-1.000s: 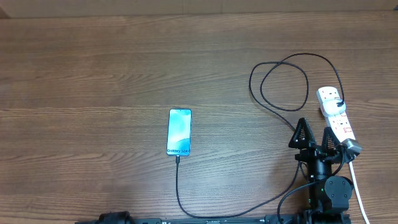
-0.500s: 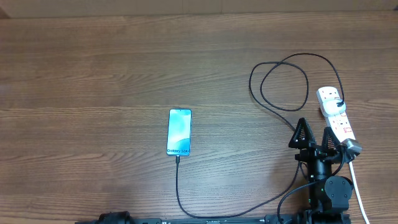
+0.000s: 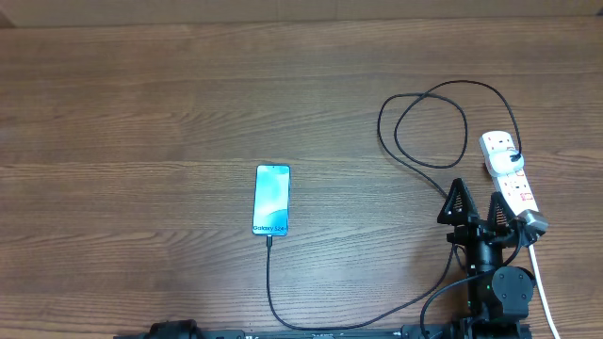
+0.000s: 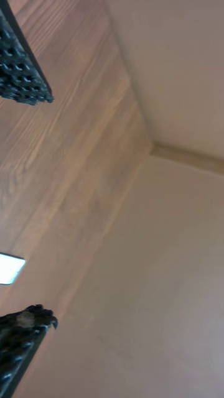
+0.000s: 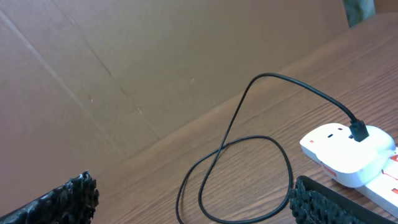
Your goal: Plug charger to phone and switch on socket
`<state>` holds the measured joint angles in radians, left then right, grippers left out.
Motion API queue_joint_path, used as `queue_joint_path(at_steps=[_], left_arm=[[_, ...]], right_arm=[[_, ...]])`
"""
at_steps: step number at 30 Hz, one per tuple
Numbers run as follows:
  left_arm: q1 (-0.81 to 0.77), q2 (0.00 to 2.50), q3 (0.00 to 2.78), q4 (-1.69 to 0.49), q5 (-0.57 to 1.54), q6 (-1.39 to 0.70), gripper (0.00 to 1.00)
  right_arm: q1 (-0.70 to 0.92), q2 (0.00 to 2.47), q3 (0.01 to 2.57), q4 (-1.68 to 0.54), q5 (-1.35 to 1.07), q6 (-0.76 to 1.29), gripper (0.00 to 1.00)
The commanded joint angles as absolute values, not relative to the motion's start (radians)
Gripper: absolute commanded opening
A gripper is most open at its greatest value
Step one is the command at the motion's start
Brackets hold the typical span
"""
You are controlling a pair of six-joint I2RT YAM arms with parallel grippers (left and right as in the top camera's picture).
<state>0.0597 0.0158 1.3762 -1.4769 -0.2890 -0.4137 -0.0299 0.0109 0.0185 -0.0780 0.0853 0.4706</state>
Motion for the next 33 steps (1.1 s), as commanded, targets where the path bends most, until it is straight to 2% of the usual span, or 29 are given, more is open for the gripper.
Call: queue_joint_path(at_steps=[1, 10, 19, 25, 33], left_arm=[[0.059, 0.005, 1.200, -1.347, -0.205, -0.414, 1.00], [0.058, 0.004, 0.768, -0.972, -0.049, -0.291, 1.00], [0.058, 0.004, 0.402, -0.613, 0.047, -0.291, 1.00], [0.058, 0.004, 0.240, -0.375, 0.097, -0.287, 1.00], [0.058, 0.003, 0.113, -0.214, 0.105, -0.216, 1.00]], right_arm=[[-0.022, 0.004, 0.008, -0.074, 0.084, 0.467, 1.00], [-0.022, 0.004, 0.008, -0.074, 0.084, 0.467, 1.00], [-0.022, 0.004, 0.008, -0.074, 0.084, 0.467, 1.00], [-0.022, 0.004, 0.008, -0.074, 0.084, 0.467, 1.00], [-0.022, 0.004, 0.008, -0.074, 0.084, 0.467, 1.00]])
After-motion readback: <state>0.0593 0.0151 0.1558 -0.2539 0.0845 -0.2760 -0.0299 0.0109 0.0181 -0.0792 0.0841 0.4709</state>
